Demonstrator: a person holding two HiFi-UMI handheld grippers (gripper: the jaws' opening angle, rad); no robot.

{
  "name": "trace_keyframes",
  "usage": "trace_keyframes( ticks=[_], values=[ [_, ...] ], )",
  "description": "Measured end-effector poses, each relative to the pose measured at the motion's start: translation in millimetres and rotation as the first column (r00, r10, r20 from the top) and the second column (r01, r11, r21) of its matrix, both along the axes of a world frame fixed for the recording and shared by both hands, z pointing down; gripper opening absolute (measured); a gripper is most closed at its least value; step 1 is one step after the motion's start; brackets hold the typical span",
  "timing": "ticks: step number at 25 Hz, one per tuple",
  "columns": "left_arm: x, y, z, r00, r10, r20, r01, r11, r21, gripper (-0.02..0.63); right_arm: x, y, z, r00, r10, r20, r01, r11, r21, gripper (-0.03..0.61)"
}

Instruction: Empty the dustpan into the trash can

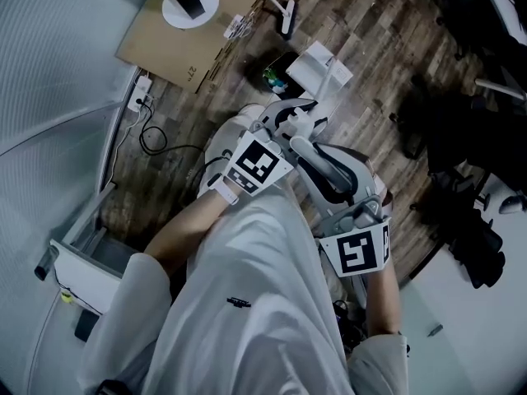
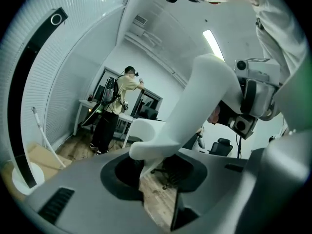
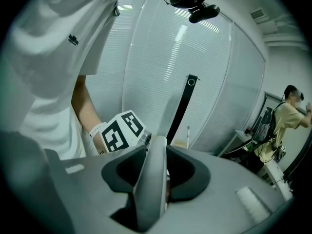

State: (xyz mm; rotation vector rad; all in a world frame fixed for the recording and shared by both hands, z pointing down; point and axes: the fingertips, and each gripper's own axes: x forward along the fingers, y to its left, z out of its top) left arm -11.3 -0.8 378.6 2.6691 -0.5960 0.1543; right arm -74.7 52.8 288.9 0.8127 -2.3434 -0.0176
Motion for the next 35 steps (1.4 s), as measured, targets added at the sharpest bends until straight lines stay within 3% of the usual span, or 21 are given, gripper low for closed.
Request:
trace_keyframes(
  ticks=[6,9,12,16,23,26,35],
  values=[
    [1.0,-2.6,-12.3,1.0,-0.002,0.003,0.002,1.0,0.023,0.127,1.5,-2.9,-13.1,1.0,0.008,0.015,-0.008,1.0,0.021,0.14],
    [10.5,-7.9,-32.8,1.0,-0.015,-0.012,0.015,0.999,0.041,0.124,14.8,-8.2,-32.9,0.994,0.082,0.068,-0.084,0.996,0.028,0.14],
    [28.6,-11.7,-52.7,1.0,0.0,-0.026,0.002,0.998,0.055,0.124,38.1,-14.0,-53.2,0.966,0.209,0.15,-0.215,0.976,0.026,0.14],
    [61.7,-13.1,-72.2,0.994,0.089,-0.062,-0.085,0.994,0.066,0.13,71.3,-23.6,-76.7,0.889,0.381,0.254,-0.399,0.917,0.021,0.14],
    [111.4,4.0,-81.6,0.965,0.257,-0.06,-0.252,0.964,0.08,0.129,116.8,-20.2,-89.9,0.769,0.544,0.335,-0.581,0.814,0.015,0.14],
    [142.7,9.0,-79.6,0.949,0.312,-0.05,-0.308,0.948,0.076,0.126,146.4,-19.3,-88.5,0.738,0.583,0.341,-0.622,0.783,0.009,0.14],
    [215.4,64.4,-68.3,0.818,0.575,-0.028,-0.573,0.817,0.063,0.127,217.4,19.2,-78.3,0.55,0.766,0.333,-0.813,0.583,0.001,0.14]
  ],
)
